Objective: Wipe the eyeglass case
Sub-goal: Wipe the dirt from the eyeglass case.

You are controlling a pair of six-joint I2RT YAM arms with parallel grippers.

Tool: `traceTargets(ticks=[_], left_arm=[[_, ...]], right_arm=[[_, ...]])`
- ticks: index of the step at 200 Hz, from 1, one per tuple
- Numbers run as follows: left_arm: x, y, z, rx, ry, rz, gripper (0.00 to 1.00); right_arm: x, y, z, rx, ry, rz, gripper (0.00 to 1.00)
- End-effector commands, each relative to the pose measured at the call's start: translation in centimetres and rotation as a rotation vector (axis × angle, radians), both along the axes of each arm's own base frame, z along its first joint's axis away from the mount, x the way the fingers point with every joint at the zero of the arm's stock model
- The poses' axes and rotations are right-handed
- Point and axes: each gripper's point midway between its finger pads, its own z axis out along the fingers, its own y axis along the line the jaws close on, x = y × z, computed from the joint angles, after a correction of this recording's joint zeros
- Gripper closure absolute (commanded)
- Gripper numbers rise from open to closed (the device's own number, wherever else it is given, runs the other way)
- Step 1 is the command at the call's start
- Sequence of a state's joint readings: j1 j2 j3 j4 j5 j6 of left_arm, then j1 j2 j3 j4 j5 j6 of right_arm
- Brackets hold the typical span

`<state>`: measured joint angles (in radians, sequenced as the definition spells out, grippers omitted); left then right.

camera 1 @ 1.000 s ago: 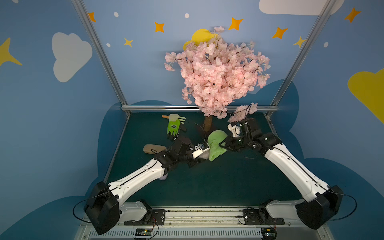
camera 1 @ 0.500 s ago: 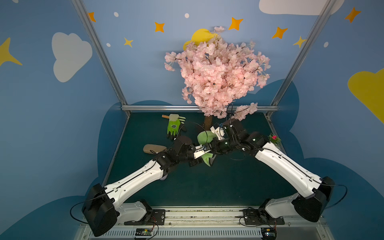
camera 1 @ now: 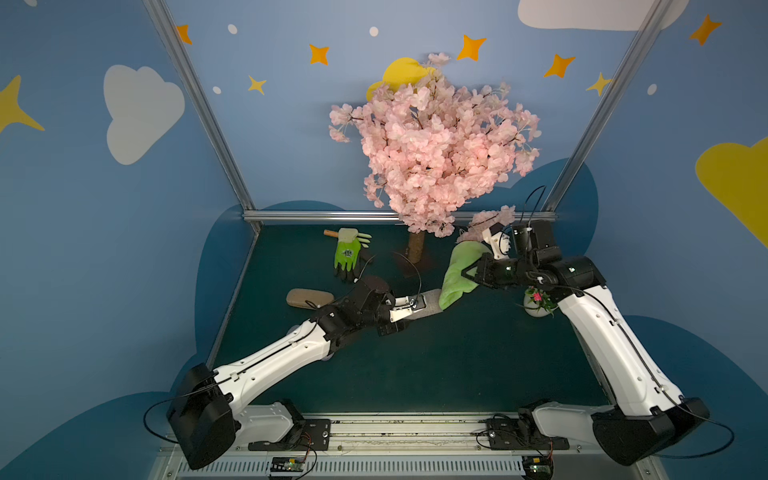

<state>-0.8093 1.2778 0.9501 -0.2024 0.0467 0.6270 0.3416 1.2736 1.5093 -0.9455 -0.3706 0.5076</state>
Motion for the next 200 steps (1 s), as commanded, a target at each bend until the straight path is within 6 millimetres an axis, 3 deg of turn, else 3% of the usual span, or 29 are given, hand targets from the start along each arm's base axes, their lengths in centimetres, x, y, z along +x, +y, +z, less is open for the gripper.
traceTargets(ticks=[1,15,55,75,84,94,121,140,161,181,200], left_arm=[[0.2,0.2,-0.2,0.048,-0.076,0.001,0.95],[0.6,0.1,0.3,0.041,-0.105,0.013,0.95],[1.5,-0.2,0.8,0.05,-0.151,0.032,0.95],[1.8,-0.1,1.6,0.03,-0.18,0.051,0.95],[1.9,-0.1,2.5,0.001,-0.196,0.064,0.95],[1.7,0.0,3.3,-0.038,-0.215,0.069,0.95],[1.4,0.5,5.1,-0.091,-0.257,0.078,0.96],[1.1,0.5,5.3,-0.092,-0.255,0.068,0.96],[1.0,0.4,4.6,-0.073,-0.235,0.06,0.96],[1.2,0.2,3.7,-0.056,-0.213,0.061,0.96],[1.4,0.0,4.0,-0.07,-0.202,0.072,0.96]], right_arm=[[-0.6,-2.4,0.6,-0.063,-0.025,-0.036,1.0],[-1.4,-0.5,0.2,-0.011,0.013,0.001,1.0],[-6.0,10.4,-1.3,0.222,0.141,0.21,1.0],[-7.6,14.0,-1.7,0.315,0.19,0.284,1.0],[-7.5,14.0,-2.9,0.302,0.22,0.28,1.0],[-6.8,12.6,-4.3,0.267,0.24,0.246,1.0],[-3.5,5.9,-6.7,0.124,0.209,0.104,1.0],[-2.7,2.8,-5.2,-0.032,0.119,0.075,1.0],[-3.7,4.6,-2.6,-0.03,0.066,0.155,1.0],[-5.9,8.9,-1.6,0.072,0.103,0.232,1.0],[-8.2,14.0,-2.1,0.241,0.188,0.321,1.0]])
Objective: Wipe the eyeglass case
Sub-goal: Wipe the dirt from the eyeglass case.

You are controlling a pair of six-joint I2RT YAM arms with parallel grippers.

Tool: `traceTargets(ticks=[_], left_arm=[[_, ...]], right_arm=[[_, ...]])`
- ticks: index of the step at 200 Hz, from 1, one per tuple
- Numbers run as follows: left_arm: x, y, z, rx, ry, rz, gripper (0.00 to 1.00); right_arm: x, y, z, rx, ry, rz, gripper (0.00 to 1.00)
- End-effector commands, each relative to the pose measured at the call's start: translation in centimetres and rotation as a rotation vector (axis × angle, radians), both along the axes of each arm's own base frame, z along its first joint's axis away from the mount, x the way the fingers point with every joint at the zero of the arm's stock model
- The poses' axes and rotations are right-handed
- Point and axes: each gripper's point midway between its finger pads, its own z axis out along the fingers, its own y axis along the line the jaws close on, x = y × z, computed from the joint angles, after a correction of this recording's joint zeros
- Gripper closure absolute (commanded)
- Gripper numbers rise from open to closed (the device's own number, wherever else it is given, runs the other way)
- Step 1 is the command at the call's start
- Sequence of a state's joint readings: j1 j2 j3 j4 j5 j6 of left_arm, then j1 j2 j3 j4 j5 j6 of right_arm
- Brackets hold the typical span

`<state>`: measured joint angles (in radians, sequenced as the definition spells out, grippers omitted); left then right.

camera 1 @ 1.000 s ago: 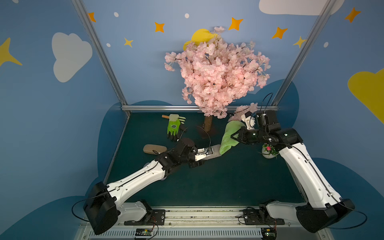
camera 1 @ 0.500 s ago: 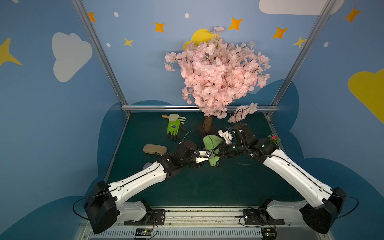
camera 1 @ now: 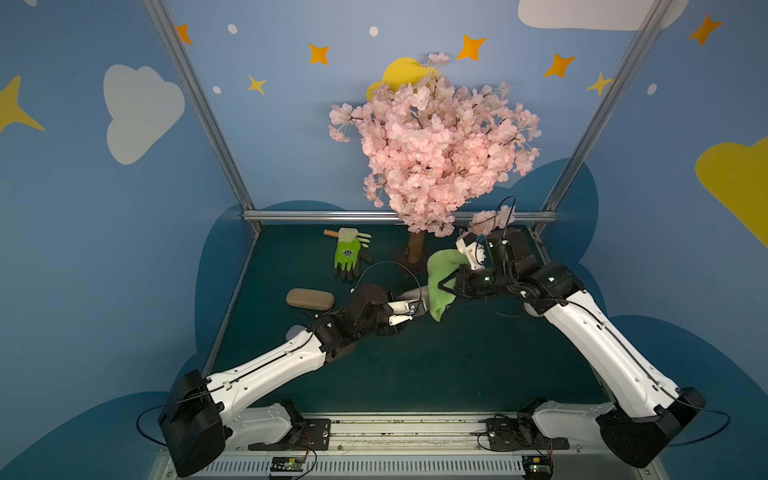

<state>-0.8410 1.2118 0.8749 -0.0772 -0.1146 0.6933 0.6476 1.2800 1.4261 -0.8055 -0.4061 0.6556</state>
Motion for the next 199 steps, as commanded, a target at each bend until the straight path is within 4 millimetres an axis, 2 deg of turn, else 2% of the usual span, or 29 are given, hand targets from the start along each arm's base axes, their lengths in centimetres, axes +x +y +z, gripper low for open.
traceTargets(ticks=[1,7,17,26,38,52,72,87,97,113,131,153,165,173,181,199], left_arm=[[0.4,-1.1,2.4,-0.08,-0.02,-0.005,0.96],[0.4,-1.2,2.7,-0.093,-0.017,0.0,0.97],[0.5,-1.3,3.3,-0.12,-0.014,0.008,0.97],[0.3,-1.3,3.9,-0.146,-0.015,0.005,0.97],[0.1,-1.3,4.7,-0.172,-0.017,0.003,0.97],[-0.1,-1.0,5.4,-0.195,-0.025,0.005,0.97],[-0.3,-0.6,5.7,-0.212,-0.027,0.014,0.97],[-0.4,-0.5,5.4,-0.21,-0.02,0.013,0.97],[-0.5,-0.5,4.9,-0.198,-0.008,0.012,0.97],[-0.4,-0.6,4.0,-0.179,0.014,0.016,0.97],[-0.3,-0.7,3.3,-0.177,0.034,0.022,0.97],[-0.2,-0.9,3.8,-0.196,0.037,0.023,0.97],[0.0,-1.0,4.3,-0.211,0.031,0.029,0.97],[0.0,-1.0,4.6,-0.22,0.031,0.033,0.97],[-0.1,-0.9,5.1,-0.232,0.031,0.036,0.97],[-0.1,-0.6,5.6,-0.263,0.043,0.045,0.97]], right_arm=[[-2.7,4.8,-1.2,0.131,0.135,0.091,1.0],[-3.0,5.9,-1.5,0.168,0.162,0.105,1.0],[-3.3,7.0,-3.1,0.201,0.235,0.116,1.0],[-3.1,7.2,-4.4,0.215,0.291,0.11,1.0],[-2.4,6.4,-5.9,0.198,0.315,0.086,1.0],[-0.9,3.7,-6.8,0.133,0.286,0.023,1.0],[1.8,-2.4,-7.0,-0.051,0.168,-0.103,1.0],[3.1,-6.6,-5.8,-0.236,0.045,-0.181,1.0],[3.3,-7.5,-4.3,-0.29,-0.02,-0.186,1.0],[2.8,-6.0,-1.7,-0.241,-0.081,-0.121,1.0],[1.0,-1.8,0.2,-0.117,-0.083,0.0,1.0],[-1.2,4.3,0.3,0.128,0.082,0.117,1.0],[-1.2,6.1,-0.9,0.22,0.162,0.14,1.0],[-0.9,6.3,-2.1,0.235,0.212,0.128,1.0],[-0.2,5.6,-3.0,0.228,0.238,0.106,1.0],[1.6,1.4,-4.4,0.162,0.239,0.01,1.0]])
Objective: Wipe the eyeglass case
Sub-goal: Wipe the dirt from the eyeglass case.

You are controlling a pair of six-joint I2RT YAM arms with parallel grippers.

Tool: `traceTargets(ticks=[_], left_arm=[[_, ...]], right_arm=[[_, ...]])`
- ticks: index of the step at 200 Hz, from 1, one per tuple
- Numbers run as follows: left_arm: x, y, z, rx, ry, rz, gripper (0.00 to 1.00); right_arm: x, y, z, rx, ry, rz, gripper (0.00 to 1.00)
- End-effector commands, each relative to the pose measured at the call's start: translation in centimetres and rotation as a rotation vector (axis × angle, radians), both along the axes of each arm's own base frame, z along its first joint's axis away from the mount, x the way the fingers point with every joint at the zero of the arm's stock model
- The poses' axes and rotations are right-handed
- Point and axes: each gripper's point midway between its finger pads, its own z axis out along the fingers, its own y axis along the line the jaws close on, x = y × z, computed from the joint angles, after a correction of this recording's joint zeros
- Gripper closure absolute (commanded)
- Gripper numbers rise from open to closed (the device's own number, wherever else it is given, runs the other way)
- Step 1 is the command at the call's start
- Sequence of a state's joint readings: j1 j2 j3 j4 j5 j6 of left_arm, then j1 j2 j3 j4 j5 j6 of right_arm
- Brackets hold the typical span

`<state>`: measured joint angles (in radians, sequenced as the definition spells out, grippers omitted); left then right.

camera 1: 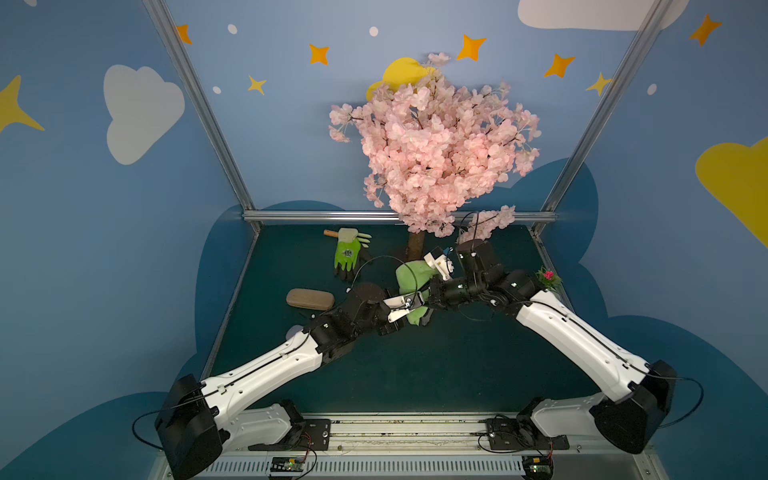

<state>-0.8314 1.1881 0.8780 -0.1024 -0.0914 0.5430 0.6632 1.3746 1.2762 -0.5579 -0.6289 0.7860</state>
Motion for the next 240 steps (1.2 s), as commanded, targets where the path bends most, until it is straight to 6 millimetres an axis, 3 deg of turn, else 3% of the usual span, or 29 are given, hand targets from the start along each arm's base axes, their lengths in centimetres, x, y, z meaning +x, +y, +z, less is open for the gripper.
traceTargets(ticks=[1,15,33,44,55,77,94,114,133,168,209,240], left_arm=[[0.2,-0.9,5.2,-0.164,-0.063,-0.004,0.97],[0.3,-0.4,5.6,-0.202,-0.039,0.007,0.97],[0.3,0.0,5.9,-0.243,-0.012,0.011,0.97],[0.2,0.0,6.0,-0.251,-0.003,0.009,0.97],[0.1,-0.1,6.0,-0.256,0.009,0.003,0.97],[-0.1,-0.4,6.2,-0.273,0.021,-0.01,0.97],[-0.1,-0.6,6.2,-0.278,0.032,-0.017,0.97],[-0.1,-0.9,6.6,-0.286,0.032,-0.024,0.97],[0.3,-0.9,6.9,-0.287,0.019,-0.011,0.97],[2.2,-0.9,7.5,-0.316,0.014,0.066,0.97],[2.2,-2.1,8.3,-0.415,0.067,0.051,0.97],[2.4,-2.8,9.6,-0.486,0.071,0.037,0.97]], right_arm=[[2.1,-3.4,-0.5,0.002,0.049,-0.097,1.0],[3.6,-7.6,-0.6,-0.087,-0.026,-0.179,1.0],[5.0,-12.4,0.7,-0.204,-0.144,-0.28,1.0],[5.7,-14.1,2.1,-0.216,-0.178,-0.316,1.0],[6.2,-14.5,3.4,-0.204,-0.206,-0.333,1.0],[7.1,-13.2,4.6,-0.134,-0.21,-0.324,1.0],[7.0,-9.6,5.2,-0.014,-0.187,-0.258,1.0],[5.4,-4.9,5.0,0.078,-0.119,-0.155,1.0],[3.3,-2.2,3.7,0.134,0.001,-0.087,1.0],[1.1,-0.8,1.9,0.198,0.086,-0.083,1.0],[4.0,-3.2,3.1,0.351,0.116,-0.193,1.0],[4.4,0.1,2.8,0.488,0.25,-0.16,1.0]])
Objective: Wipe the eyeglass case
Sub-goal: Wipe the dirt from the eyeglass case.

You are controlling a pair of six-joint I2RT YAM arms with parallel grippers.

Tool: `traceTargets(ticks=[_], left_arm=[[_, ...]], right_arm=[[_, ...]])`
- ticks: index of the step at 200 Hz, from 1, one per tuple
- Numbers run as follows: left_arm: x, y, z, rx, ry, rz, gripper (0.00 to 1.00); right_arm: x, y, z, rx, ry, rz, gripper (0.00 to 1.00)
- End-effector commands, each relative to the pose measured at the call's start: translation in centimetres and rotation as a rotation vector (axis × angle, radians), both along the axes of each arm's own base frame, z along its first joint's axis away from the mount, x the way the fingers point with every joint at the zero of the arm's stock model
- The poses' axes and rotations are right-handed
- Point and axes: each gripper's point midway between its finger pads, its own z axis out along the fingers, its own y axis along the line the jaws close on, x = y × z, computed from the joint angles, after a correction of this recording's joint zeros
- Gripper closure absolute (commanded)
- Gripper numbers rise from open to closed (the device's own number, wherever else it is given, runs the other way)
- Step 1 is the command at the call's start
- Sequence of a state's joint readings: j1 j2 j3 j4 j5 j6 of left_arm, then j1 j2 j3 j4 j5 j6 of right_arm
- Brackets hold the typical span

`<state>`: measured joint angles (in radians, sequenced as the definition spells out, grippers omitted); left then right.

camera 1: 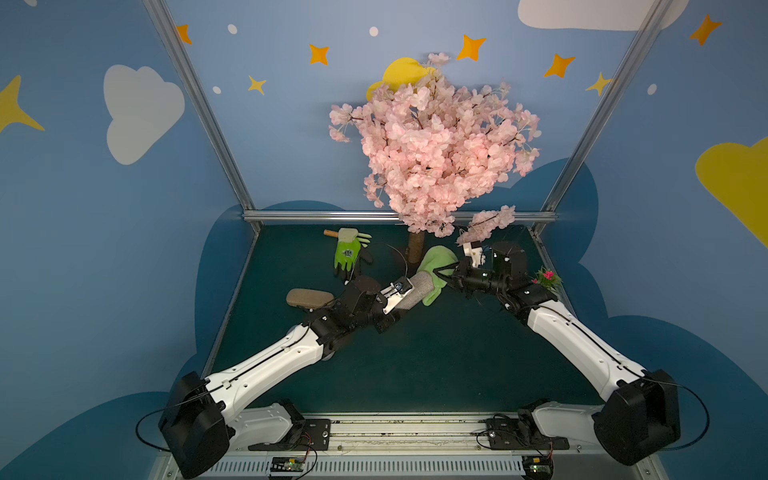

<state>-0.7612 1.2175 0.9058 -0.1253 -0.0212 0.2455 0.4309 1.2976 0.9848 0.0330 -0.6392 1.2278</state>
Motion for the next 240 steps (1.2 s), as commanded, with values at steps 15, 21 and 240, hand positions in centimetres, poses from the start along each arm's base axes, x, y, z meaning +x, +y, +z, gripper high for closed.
traceTargets(ticks=[15,21,240], left_arm=[[1.3,-3.8,10.6,-0.32,-0.202,-0.06,0.97],[1.4,-3.9,10.7,-0.326,-0.204,-0.057,0.97],[2.8,-0.9,11.5,-0.463,-0.113,0.009,0.97]], right_arm=[[-4.9,7.5,1.4,0.265,0.128,0.295,1.0],[-5.3,8.3,1.2,0.276,0.142,0.318,1.0],[-8.2,-0.8,4.0,-0.481,-0.314,0.243,1.0]])
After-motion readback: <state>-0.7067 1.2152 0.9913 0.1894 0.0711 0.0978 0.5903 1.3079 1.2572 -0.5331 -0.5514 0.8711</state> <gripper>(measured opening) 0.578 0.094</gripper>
